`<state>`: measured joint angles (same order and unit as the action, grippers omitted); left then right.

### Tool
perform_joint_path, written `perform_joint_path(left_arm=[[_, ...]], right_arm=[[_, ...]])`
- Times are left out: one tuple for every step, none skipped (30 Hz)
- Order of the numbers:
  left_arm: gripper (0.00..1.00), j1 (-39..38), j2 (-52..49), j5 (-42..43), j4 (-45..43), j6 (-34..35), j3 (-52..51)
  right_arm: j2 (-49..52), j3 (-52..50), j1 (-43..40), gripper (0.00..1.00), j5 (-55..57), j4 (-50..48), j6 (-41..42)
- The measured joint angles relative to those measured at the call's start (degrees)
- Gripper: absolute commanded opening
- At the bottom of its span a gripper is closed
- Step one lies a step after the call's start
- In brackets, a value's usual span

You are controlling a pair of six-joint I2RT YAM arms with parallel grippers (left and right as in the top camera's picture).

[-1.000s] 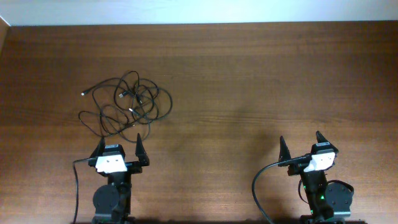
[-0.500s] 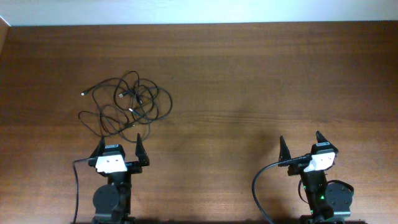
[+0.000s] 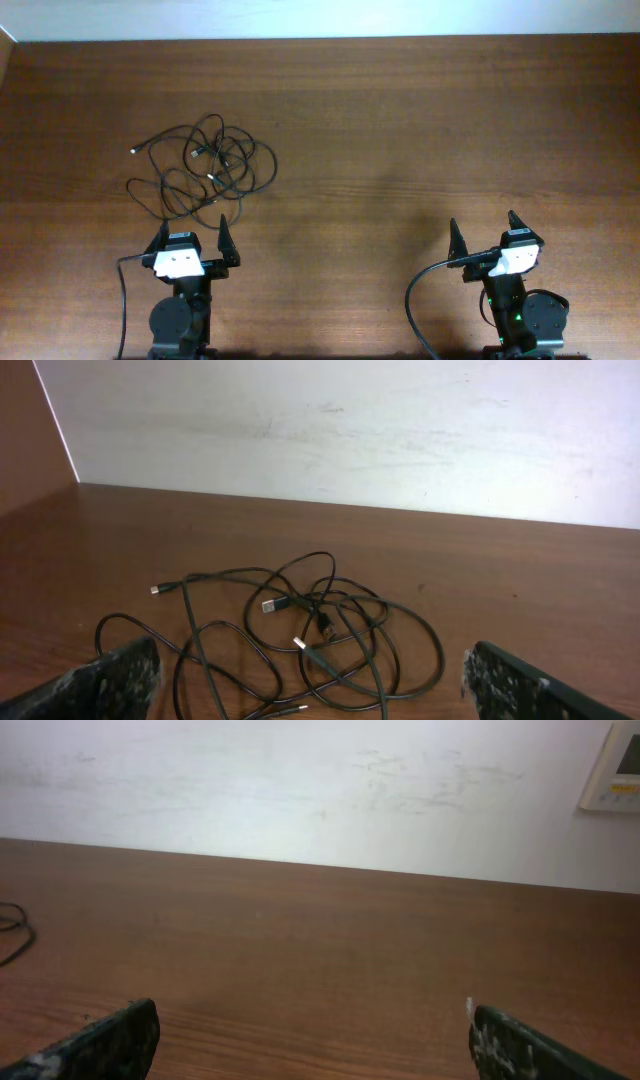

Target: Untangle cables

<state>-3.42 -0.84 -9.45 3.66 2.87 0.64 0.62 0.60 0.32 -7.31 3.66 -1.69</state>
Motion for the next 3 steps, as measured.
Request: perform_joint_path(left_arm=[[0.99, 0.0, 0.0, 0.0, 0.02, 0.0, 0.0], [0.99, 0.0, 0.0, 0.0, 0.02, 0.0, 0.0], [0.99, 0.0, 0.0, 0.0, 0.0, 0.0, 0.0]], right_arm=[[0.0, 0.0, 0.0, 0.98, 0.0, -0.02, -0.02], [0.0, 0.0, 0.0, 0.98, 0.0, -0.02, 0.0], [0.0, 0.0, 0.0, 0.98, 0.0, -0.02, -0.02]])
